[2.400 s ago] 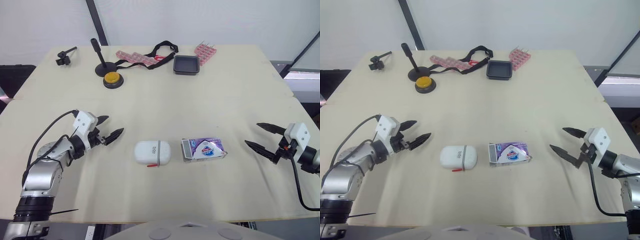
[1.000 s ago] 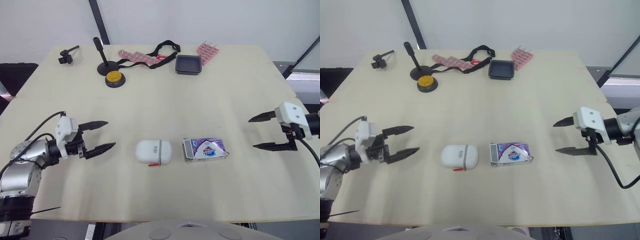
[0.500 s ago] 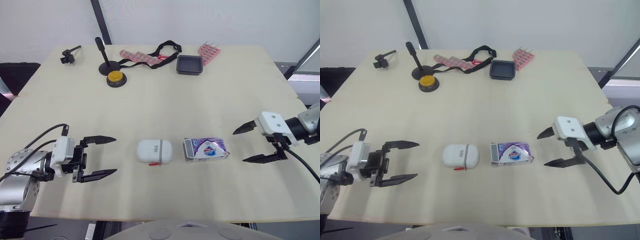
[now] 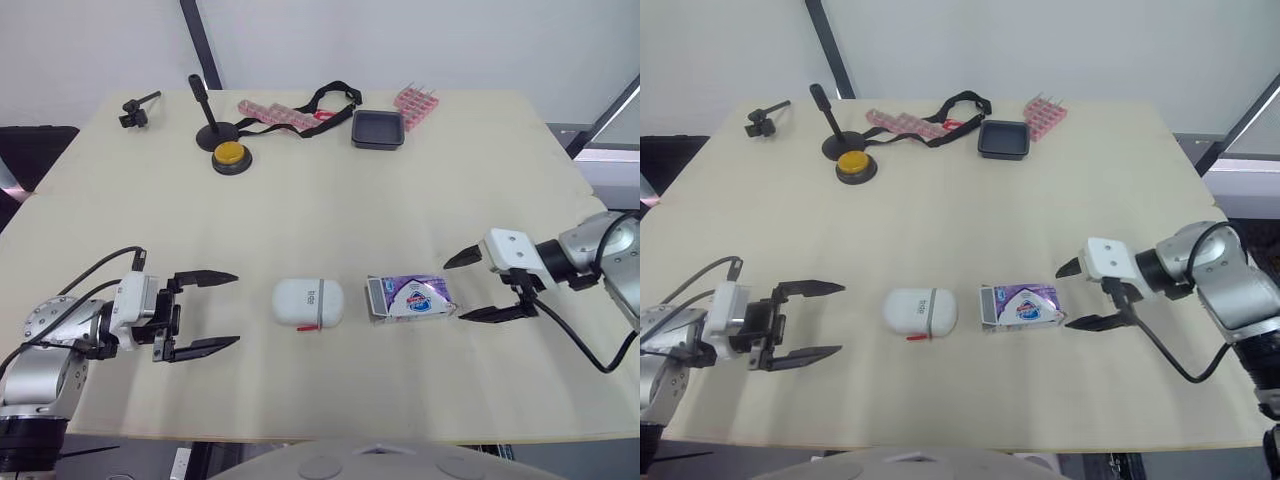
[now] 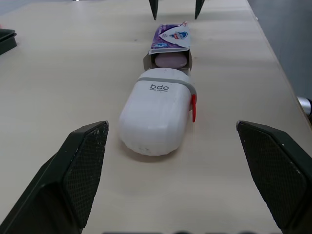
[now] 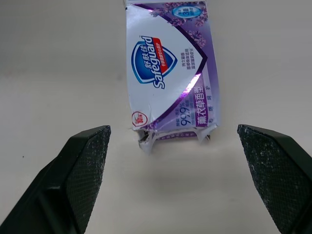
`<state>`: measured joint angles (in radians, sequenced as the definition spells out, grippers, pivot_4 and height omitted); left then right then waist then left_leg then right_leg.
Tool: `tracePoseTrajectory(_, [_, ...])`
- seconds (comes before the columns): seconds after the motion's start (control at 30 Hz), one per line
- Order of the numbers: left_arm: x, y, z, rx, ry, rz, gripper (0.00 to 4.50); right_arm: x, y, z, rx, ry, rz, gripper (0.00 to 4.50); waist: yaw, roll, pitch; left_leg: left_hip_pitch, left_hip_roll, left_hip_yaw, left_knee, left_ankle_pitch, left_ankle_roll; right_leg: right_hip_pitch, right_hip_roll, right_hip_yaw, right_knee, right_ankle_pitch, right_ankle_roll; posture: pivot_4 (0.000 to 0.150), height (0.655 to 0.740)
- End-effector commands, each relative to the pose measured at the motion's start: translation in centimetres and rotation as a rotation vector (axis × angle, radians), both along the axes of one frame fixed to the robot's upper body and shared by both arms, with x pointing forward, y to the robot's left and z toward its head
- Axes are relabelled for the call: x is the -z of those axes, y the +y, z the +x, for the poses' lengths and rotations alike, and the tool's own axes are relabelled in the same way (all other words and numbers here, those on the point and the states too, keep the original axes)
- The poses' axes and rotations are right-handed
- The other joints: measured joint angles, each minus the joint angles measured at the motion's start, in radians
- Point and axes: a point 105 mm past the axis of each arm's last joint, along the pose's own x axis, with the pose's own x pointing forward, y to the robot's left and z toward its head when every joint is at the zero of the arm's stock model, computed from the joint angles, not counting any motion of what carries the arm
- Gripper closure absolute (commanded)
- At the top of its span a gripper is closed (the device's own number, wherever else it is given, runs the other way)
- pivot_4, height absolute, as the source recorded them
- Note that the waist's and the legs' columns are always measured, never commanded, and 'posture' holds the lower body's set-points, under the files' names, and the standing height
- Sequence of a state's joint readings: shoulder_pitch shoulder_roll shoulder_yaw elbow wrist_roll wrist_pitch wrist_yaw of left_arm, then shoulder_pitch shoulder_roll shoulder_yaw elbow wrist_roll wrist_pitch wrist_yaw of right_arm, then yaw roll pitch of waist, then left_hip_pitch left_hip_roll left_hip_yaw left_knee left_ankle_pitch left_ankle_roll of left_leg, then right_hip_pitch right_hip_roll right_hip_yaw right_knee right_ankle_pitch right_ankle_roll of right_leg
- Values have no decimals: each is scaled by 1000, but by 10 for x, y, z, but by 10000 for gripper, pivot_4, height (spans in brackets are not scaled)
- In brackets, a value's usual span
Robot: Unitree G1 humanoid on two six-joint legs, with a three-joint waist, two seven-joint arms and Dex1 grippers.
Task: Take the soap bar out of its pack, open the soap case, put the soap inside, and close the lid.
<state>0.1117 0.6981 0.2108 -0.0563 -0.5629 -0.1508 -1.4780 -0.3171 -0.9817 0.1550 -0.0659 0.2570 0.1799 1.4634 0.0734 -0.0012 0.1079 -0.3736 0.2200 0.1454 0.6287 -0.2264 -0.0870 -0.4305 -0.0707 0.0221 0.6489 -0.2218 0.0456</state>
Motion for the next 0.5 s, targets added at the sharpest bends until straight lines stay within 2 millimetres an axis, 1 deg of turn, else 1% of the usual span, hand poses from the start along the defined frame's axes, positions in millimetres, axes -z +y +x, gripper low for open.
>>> tracePoseTrajectory(0.03, [-5,0,-1,9,-24,5,311,-5,2,3,-12,-28,8,0,0,0,0,0,0,0,0,0,0,0,0,0,0,0,0,1500,7291])
tracePoseTrajectory(0.2, [-2,-1,-8,42,-14,21,311,0,5,5,-18,-29,15,0,-2,0,0,0,0,0,0,0,0,0,0,0,0,0,0,1500,7291])
tracePoseTrajectory(0.37, [-2,0,-4,18,-22,28,311,5,8,6,-20,-20,26,0,1,0,0,0,0,0,0,0,0,0,1,0,1,0,0,1500,7291])
tracePoseTrajectory(0.5, [0,-1,-4,24,-24,31,311,9,8,6,-19,-13,27,0,1,0,0,0,0,0,1,0,0,0,1,0,1,0,0,1500,7291])
